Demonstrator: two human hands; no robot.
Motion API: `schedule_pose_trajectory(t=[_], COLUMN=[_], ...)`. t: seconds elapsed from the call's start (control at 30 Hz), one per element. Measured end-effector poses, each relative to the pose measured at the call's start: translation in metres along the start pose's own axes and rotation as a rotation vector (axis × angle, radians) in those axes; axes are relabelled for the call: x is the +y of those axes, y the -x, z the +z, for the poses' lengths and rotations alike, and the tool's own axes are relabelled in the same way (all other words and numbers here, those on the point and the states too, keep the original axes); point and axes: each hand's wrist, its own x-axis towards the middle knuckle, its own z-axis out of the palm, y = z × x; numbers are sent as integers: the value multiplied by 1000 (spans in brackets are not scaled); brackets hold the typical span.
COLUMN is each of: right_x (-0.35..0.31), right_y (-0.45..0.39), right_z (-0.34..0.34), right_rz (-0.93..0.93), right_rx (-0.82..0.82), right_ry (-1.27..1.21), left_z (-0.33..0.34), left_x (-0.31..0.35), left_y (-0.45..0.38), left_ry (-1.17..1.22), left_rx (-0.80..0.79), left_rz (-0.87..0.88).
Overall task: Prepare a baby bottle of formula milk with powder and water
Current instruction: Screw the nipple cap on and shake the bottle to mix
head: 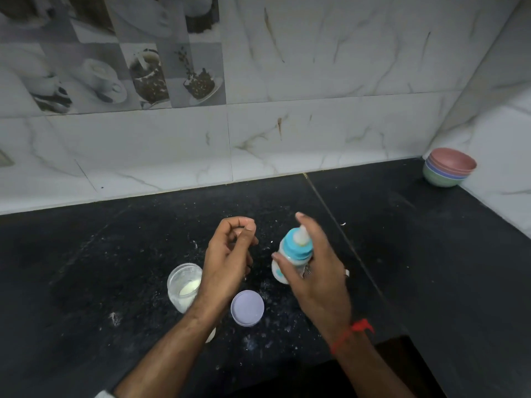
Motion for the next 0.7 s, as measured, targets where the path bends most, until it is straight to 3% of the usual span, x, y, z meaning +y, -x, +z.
schedule_pose_trajectory(t=[0.03,0.17,0.3,0.43,0.47,0.57,0.7], right_x=[-3,-9,1,-7,0,20,11], right_y=[1,-6,-9,-15,-14,3,3], right_z=[1,3,7,3,6,11,6], right_rz=[0,-171,-37,-164,-142,41,-41], right_rx=[-13,234,-32,225,190,-120,149], right_ry=[9,-82,2,-106,-101,55,-31], left_z=[0,-1,0,1,0,-2,-8], left_x=[1,3,4,4,2,2,2], left_y=[0,-4,-3,-3,-3,-1,-3], left_ry=[1,10,10,17,29,35,23], left_rx=[-6,-2,-2,4,13,5,40], left_rz=[4,7,19,49,43,43,33])
